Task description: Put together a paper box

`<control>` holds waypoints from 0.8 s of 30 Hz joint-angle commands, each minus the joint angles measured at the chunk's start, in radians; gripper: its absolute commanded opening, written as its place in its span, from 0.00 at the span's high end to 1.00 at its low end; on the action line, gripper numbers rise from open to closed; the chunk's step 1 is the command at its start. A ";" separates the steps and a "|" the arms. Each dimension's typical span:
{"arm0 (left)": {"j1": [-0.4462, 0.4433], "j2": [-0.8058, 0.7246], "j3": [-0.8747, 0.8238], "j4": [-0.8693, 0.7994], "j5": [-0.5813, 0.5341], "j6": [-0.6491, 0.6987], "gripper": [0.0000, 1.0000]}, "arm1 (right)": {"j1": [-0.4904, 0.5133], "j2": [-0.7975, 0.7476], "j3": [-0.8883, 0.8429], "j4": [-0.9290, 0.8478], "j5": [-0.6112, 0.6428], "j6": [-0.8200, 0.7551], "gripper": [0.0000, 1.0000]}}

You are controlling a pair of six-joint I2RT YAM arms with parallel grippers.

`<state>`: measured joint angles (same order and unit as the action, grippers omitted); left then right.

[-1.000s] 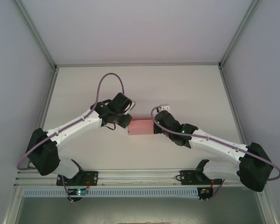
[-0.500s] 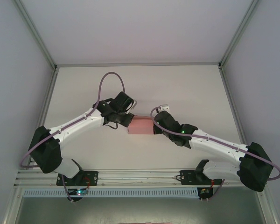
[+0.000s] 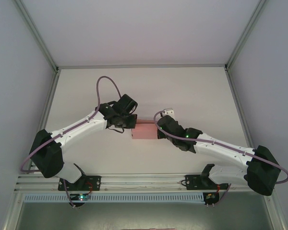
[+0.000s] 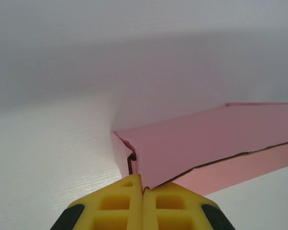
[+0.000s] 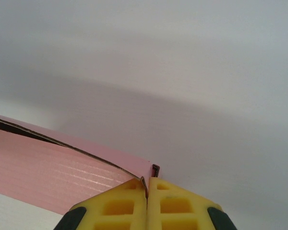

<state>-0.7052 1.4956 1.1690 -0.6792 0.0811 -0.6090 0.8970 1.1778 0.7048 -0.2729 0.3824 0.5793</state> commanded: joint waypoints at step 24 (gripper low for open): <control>-0.023 -0.079 -0.145 -0.017 -0.202 0.085 1.00 | 0.035 -0.041 -0.048 -0.022 0.023 0.018 1.00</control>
<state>-0.7277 1.4132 1.0306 -0.5411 -0.0303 -0.5789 0.9260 1.1545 0.6777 -0.2390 0.3855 0.5968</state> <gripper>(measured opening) 0.052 0.049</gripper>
